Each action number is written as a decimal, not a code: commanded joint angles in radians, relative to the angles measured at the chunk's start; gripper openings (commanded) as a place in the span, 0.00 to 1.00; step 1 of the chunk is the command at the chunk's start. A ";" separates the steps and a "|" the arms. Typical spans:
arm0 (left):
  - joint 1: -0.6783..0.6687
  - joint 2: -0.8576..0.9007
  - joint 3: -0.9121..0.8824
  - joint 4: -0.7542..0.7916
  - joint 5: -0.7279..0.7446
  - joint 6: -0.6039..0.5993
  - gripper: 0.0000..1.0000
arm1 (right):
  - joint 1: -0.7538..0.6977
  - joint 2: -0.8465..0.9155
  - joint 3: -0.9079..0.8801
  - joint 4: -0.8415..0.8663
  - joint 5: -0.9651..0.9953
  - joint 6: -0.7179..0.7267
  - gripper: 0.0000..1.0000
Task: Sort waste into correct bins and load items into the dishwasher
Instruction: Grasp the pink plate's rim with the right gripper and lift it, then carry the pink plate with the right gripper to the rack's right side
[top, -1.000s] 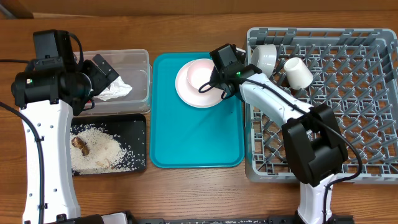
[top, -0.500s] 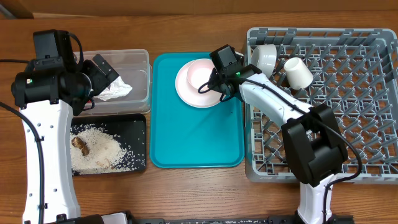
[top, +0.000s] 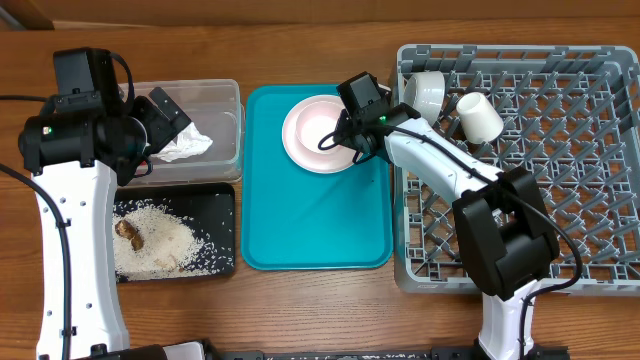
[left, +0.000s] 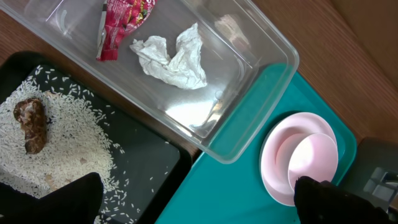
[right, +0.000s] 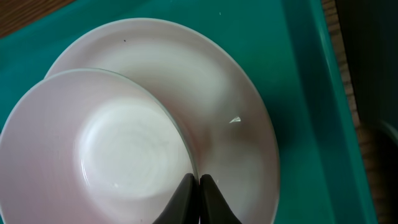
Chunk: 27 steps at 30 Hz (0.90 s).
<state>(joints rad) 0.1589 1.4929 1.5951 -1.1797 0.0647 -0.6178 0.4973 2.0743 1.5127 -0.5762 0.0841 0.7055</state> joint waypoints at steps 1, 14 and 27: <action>0.003 0.007 0.003 0.002 0.004 0.019 1.00 | -0.009 -0.016 0.041 0.005 0.000 -0.036 0.04; 0.003 0.007 0.003 0.002 0.004 0.019 1.00 | -0.058 -0.335 0.093 -0.217 0.144 -0.405 0.04; 0.003 0.007 0.003 0.002 0.004 0.019 1.00 | -0.383 -0.501 0.093 -0.254 0.703 -0.755 0.04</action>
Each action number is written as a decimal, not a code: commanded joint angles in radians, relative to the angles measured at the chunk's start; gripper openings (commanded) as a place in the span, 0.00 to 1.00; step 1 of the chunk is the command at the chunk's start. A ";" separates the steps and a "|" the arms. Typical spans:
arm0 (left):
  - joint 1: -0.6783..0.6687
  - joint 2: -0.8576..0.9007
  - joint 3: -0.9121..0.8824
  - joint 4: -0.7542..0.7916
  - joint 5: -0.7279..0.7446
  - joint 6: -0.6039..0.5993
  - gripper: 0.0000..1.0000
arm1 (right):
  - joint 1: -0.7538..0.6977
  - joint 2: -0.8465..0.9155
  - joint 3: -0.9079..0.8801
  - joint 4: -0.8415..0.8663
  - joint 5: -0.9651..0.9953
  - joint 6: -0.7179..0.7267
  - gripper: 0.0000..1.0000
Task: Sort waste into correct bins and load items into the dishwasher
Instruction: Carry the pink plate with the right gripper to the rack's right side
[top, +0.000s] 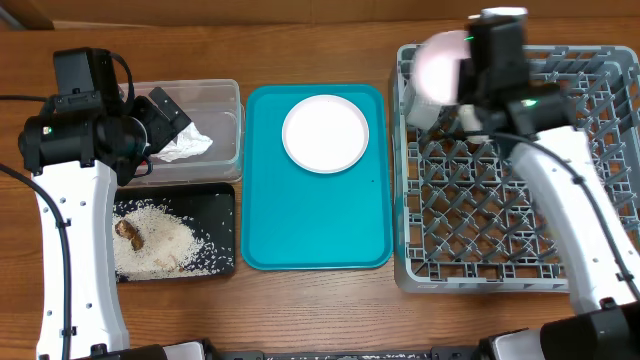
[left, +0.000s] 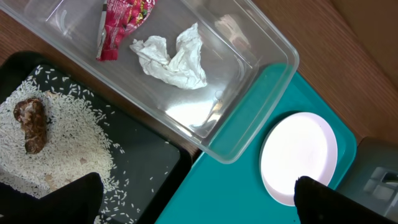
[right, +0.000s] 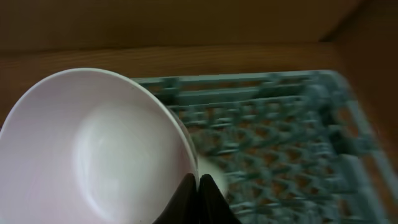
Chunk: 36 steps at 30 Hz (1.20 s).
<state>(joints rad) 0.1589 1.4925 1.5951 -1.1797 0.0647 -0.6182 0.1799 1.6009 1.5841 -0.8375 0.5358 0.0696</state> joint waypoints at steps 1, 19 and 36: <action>0.003 0.008 0.003 0.002 0.004 0.020 1.00 | -0.099 -0.027 0.021 0.015 0.291 -0.154 0.04; 0.003 0.008 0.003 0.002 0.004 0.019 1.00 | -0.537 0.107 -0.003 0.155 0.617 -0.302 0.04; 0.003 0.008 0.003 0.002 0.004 0.019 1.00 | -0.326 0.259 -0.013 0.015 0.546 -0.301 0.04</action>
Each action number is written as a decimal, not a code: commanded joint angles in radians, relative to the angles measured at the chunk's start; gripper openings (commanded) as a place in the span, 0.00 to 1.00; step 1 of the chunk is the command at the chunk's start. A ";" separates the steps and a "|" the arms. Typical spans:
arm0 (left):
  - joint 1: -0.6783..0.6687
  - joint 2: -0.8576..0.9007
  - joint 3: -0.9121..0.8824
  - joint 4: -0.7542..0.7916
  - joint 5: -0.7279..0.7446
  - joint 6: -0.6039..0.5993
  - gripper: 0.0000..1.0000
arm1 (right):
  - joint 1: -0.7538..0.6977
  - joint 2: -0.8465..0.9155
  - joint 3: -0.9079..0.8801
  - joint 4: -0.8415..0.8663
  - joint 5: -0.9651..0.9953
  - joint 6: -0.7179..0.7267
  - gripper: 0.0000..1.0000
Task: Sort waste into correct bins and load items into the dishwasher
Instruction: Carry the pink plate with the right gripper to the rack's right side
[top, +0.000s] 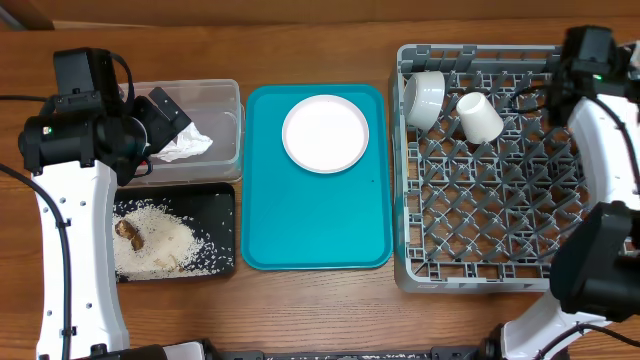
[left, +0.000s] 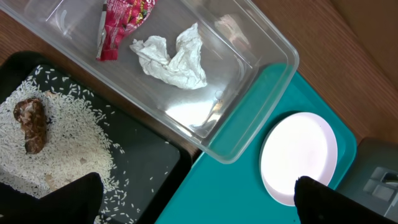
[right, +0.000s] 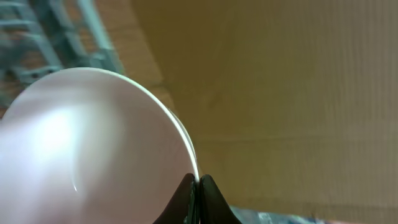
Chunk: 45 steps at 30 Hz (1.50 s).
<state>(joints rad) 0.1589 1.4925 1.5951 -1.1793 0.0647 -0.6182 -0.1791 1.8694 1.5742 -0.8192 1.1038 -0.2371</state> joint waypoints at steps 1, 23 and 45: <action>0.003 0.008 0.003 0.002 0.004 0.019 1.00 | 0.044 -0.010 -0.003 -0.003 -0.021 0.005 0.04; 0.003 0.008 0.003 0.002 0.004 0.019 1.00 | 0.068 -0.005 -0.059 -0.001 0.093 -0.124 0.04; 0.003 0.008 0.003 0.002 0.004 0.019 1.00 | 0.174 0.008 -0.169 0.133 0.054 -0.164 0.04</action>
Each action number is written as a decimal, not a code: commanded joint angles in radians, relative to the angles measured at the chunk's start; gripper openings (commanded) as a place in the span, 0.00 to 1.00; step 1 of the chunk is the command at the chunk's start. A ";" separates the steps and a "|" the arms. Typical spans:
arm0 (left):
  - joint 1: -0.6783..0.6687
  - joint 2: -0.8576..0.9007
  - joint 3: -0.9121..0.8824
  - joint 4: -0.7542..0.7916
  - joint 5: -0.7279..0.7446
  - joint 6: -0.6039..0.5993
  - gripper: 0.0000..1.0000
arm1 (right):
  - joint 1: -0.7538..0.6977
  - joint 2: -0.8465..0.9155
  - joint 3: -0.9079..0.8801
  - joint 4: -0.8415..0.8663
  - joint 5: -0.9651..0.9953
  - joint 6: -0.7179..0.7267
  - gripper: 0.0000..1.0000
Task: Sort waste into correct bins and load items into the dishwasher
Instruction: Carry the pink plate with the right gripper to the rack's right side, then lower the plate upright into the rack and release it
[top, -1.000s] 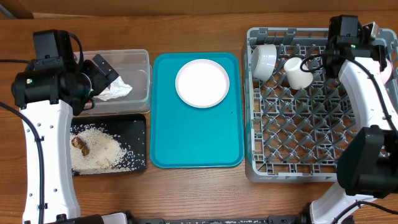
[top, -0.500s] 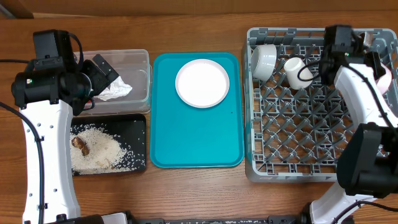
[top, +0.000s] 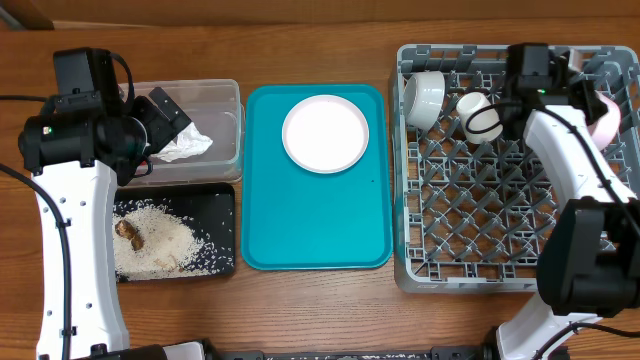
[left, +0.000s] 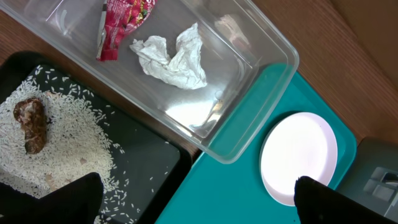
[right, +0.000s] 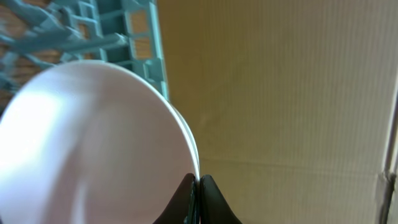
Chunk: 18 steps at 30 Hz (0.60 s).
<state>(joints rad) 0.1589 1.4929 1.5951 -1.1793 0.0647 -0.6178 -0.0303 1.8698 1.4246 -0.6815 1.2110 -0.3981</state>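
Note:
My right gripper (right: 199, 182) is shut on the rim of a pale pink bowl (right: 93, 143). Overhead, that bowl (top: 604, 118) is tilted on edge at the right side of the grey dishwasher rack (top: 520, 250), with the right gripper (top: 585, 90) beside it. A white plate (top: 325, 133) lies on the teal tray (top: 315, 230). My left gripper (left: 199, 199) hangs open and empty above the bins, and the plate (left: 298, 158) shows near its right finger.
A white bowl (top: 424, 95) and a white cup (top: 480, 117) lie in the rack's back left. A clear bin (top: 225, 100) holds a tissue (left: 171, 59) and a red wrapper (left: 121, 22). A black tray (top: 222, 200) holds rice and a brown scrap (left: 31, 124).
My right wrist has shifted left from the rack's back right corner. The pink bowl, hidden overhead before, now shows on edge at the rack's right side. The left arm is unchanged.
My right gripper was shut on the pink bowl's rim where it sat on the white plate. Then it held the bowl above the rack's back left, then at the back right corner, and now at the right side. The plate stays alone on the tray.

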 joint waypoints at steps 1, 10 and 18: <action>0.003 0.007 0.003 0.002 0.004 0.019 1.00 | 0.034 0.008 -0.019 -0.004 -0.053 -0.003 0.04; 0.003 0.007 0.003 0.002 0.004 0.019 1.00 | 0.106 0.008 -0.019 -0.010 -0.091 -0.001 0.04; 0.003 0.007 0.003 0.002 0.004 0.019 1.00 | 0.151 0.008 -0.019 -0.003 -0.091 0.002 0.18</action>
<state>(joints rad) 0.1589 1.4929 1.5951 -1.1797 0.0647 -0.6182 0.0994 1.8732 1.4128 -0.6914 1.1397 -0.4019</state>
